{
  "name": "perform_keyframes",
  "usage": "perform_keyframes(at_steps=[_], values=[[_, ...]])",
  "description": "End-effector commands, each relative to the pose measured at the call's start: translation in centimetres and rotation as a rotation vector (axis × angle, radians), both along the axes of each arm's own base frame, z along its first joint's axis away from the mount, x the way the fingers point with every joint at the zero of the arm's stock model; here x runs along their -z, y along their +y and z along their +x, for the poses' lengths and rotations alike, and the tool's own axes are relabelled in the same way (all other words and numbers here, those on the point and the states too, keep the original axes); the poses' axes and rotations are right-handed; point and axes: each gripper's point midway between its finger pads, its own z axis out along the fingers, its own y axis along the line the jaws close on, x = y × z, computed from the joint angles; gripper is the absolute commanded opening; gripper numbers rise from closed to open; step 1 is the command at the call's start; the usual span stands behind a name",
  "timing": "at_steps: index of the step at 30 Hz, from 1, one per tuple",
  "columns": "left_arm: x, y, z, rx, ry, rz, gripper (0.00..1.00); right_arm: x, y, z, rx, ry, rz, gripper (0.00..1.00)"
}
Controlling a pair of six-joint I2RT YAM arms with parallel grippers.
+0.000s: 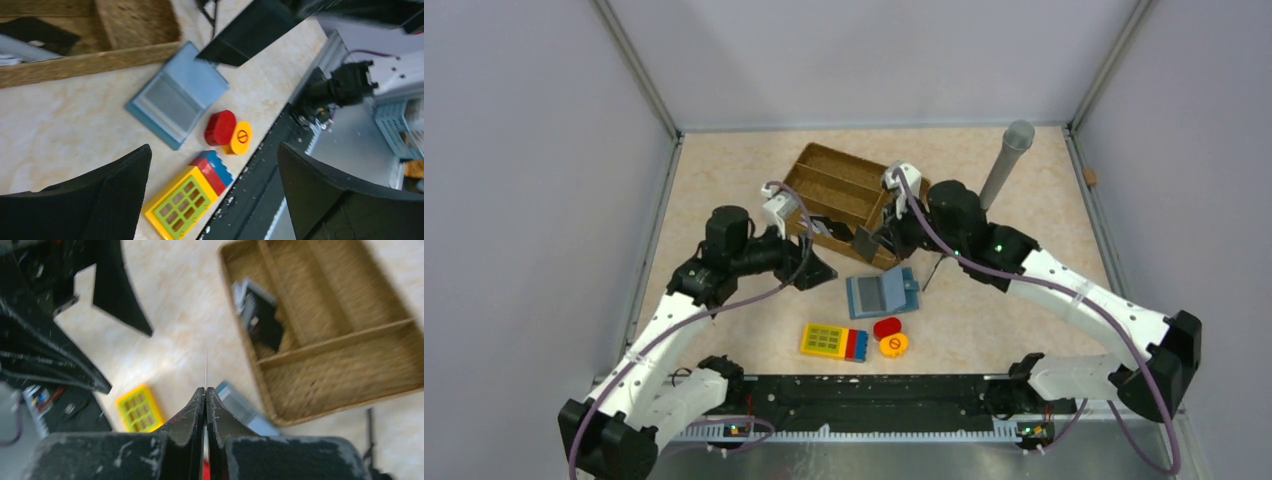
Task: Put the credit cards into the card holder
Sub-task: Pick up the credit card from the storage box, then insert the credit card into the card holder.
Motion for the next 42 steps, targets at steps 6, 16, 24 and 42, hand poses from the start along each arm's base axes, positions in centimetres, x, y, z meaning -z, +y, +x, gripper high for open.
perform_keyframes(at_steps=[6,16,24,42], values=[[-0.9,-6.2,-5.0,0.29,0.036,-0.157,0.96,2.4,-0.8,-11.4,-0.36,0.322,0.123,0.0],[-1.2,-9.2,-9.9,0.533,0.128,-0.252,0.59,2.1,-0.5,-13.3,-0.457,0.367,0.173,0.0],[-0.3,-9.6,-11.3,0.573,0.181,-0.301,0.0,3.5,-1.1,-10.7,-0.355,0.388,0.168,0.0],[-1.3,-9.9,-7.2,0.253,0.126,-0.533,0.0,4.8,-0.7,-10.3,-0.253,0.471,0.502,0.51]])
